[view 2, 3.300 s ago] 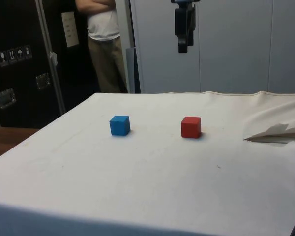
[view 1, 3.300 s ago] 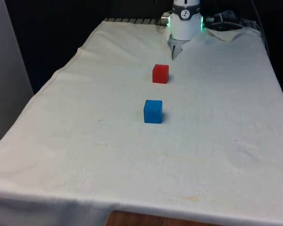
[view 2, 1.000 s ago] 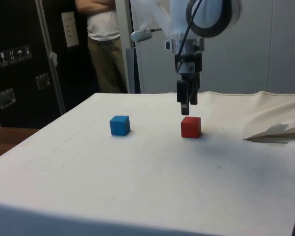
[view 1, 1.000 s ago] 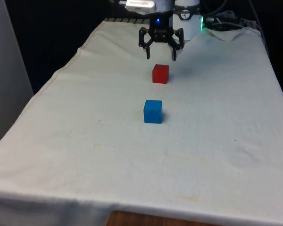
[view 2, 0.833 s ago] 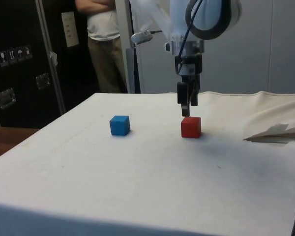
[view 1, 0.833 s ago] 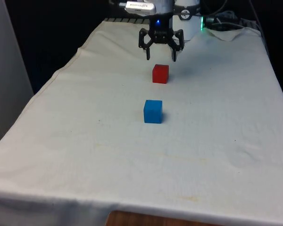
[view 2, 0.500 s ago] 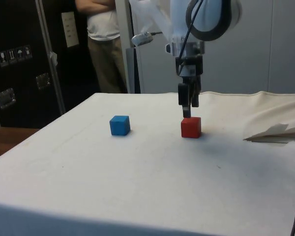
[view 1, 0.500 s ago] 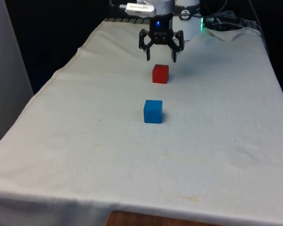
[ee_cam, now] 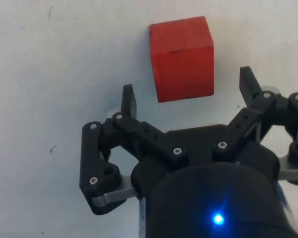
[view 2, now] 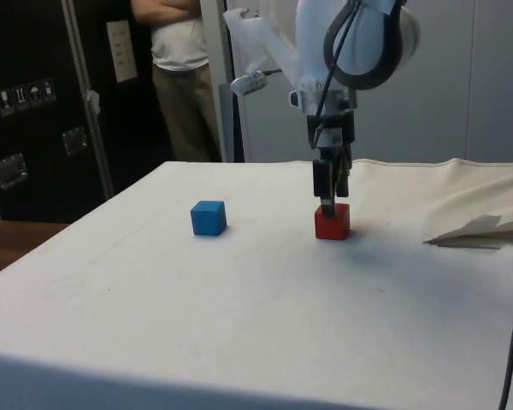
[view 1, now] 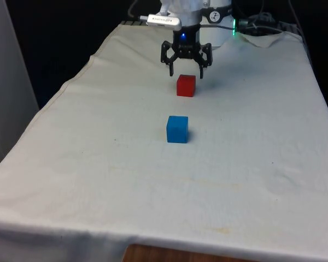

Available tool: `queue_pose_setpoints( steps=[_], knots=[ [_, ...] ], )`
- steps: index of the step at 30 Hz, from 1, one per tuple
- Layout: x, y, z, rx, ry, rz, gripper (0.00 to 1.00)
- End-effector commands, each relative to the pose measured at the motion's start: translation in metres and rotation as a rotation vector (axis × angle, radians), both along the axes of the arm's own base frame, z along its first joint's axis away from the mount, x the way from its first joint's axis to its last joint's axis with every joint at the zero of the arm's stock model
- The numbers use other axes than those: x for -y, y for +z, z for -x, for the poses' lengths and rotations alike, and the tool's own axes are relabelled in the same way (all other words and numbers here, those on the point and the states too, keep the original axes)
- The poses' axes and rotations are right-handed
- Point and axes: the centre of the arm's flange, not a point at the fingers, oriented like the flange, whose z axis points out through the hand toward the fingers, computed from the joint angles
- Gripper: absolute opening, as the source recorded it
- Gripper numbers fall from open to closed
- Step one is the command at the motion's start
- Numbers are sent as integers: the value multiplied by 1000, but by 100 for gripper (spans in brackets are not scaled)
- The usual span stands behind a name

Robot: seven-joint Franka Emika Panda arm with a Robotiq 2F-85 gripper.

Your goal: Stack the two cubes.

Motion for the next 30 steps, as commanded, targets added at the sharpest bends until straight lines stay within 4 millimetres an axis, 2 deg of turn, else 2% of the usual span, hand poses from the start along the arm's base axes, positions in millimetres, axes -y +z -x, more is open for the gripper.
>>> queue_pose_setpoints(
  steps=[1, 16, 22, 30],
  knots=[
    [-2, 1, 0, 6, 2, -5, 100],
    [1, -2, -4, -2, 1, 3, 100],
    [-3, -8, -15, 3, 0, -7, 100],
    [-3, -16, -14, 11, 0, -3, 100]
  ],
)
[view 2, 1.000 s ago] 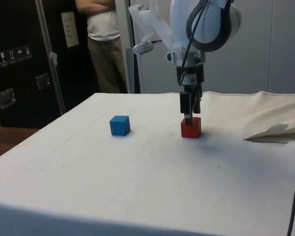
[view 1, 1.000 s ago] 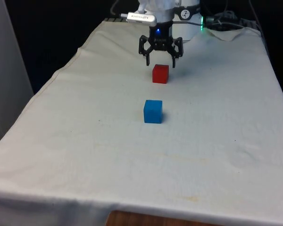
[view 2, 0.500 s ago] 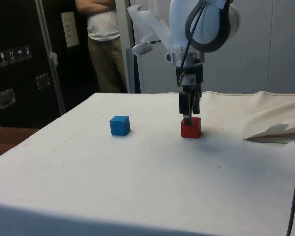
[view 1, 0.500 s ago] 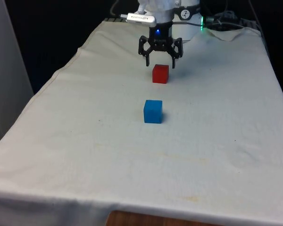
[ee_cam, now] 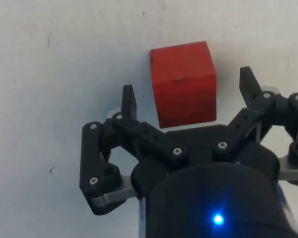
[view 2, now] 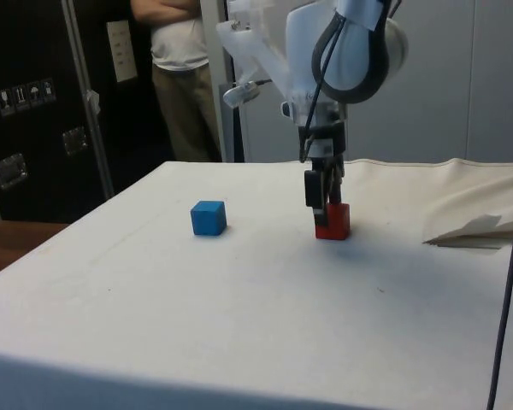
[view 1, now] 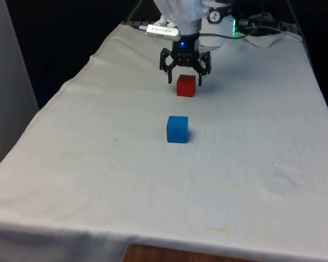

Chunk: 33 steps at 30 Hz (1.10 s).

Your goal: Stack the two cubes.

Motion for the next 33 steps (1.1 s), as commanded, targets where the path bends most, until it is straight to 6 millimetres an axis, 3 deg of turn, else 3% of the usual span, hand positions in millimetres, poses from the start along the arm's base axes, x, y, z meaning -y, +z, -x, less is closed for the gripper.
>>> queue_pose_setpoints(
  steps=[1, 26, 28, 31, 32, 33],
  knots=[
    [-4, 0, 3, 22, 0, -15, 100],
    [0, -10, 11, 45, 0, 14, 100],
    [0, -10, 11, 45, 0, 15, 89],
    [0, -10, 11, 45, 0, 15, 57],
    [0, -11, 11, 44, 0, 15, 57],
    [0, -11, 11, 44, 0, 15, 40]
  ],
)
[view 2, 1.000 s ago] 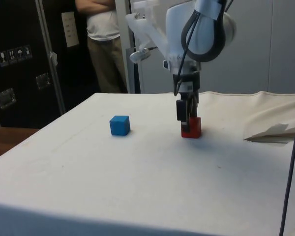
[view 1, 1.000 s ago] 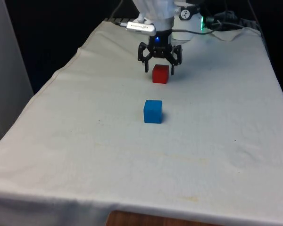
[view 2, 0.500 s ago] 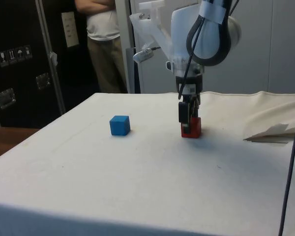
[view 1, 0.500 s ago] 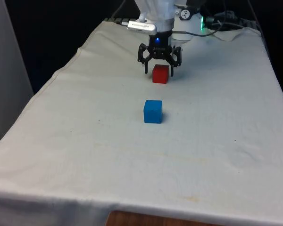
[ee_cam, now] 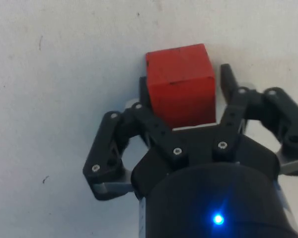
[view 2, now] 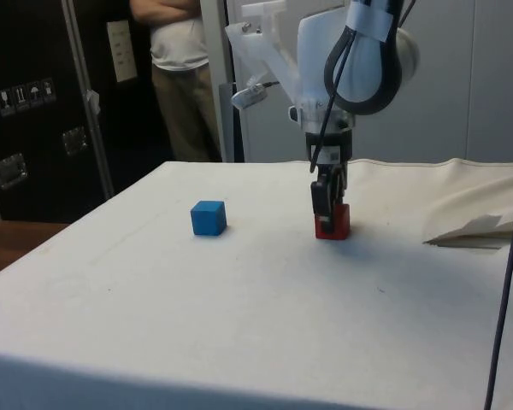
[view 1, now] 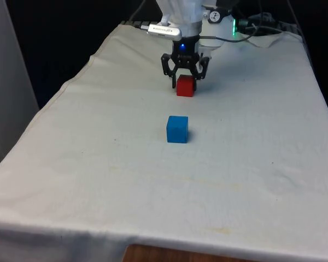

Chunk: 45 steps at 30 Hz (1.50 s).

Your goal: Stack the two cubes.

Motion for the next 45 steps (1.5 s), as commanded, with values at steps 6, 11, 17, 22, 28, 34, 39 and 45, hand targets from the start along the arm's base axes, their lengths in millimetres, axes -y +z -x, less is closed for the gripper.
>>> queue_pose_setpoints(
  steps=[6, 11, 17, 22, 28, 34, 39, 45],
  knots=[
    [0, 0, 0, -1, 0, 0, 0],
    [0, 0, 0, -1, 0, 0, 0],
    [1, 10, -11, 11, 1, -2, 0],
    [1, 28, -27, -9, 2, -9, 0],
    [1, 38, -39, -20, 5, -12, 0],
    [1, 51, -55, -41, 9, -14, 0],
    [1, 60, -66, -54, 13, -14, 0],
    [2, 70, -78, -70, 18, -9, 0]
  ],
)
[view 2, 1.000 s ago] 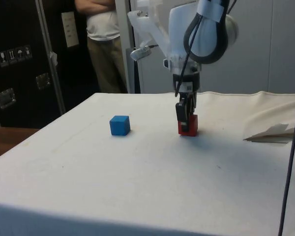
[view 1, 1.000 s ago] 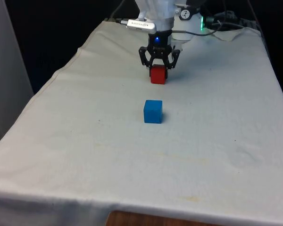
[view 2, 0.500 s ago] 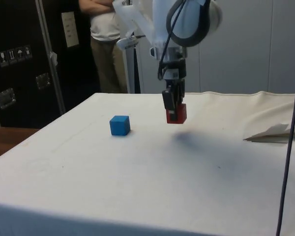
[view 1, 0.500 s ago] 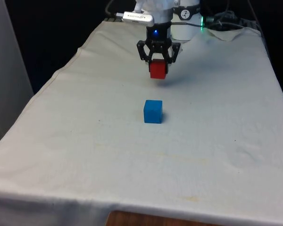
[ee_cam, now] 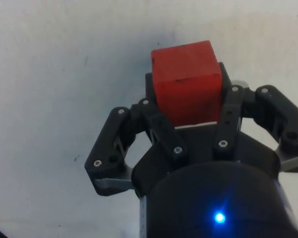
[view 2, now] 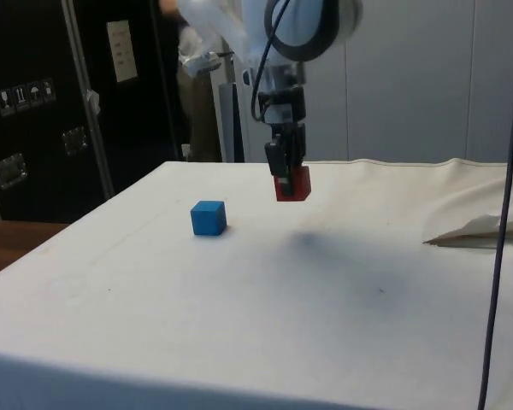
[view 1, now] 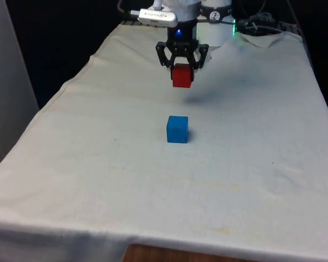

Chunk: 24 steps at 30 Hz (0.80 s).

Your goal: Stack the two cubes.

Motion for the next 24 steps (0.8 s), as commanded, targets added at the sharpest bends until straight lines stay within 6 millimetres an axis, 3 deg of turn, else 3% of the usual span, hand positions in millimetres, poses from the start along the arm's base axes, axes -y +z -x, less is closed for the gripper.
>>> queue_pose_setpoints(
  steps=[1, 11, 24],
  knots=[
    [0, 2, -2, -2, 1, 2, 0],
    [-2, 21, -24, -23, 13, 22, 0],
    [-24, 44, -47, -21, 18, 79, 0]
  ],
)
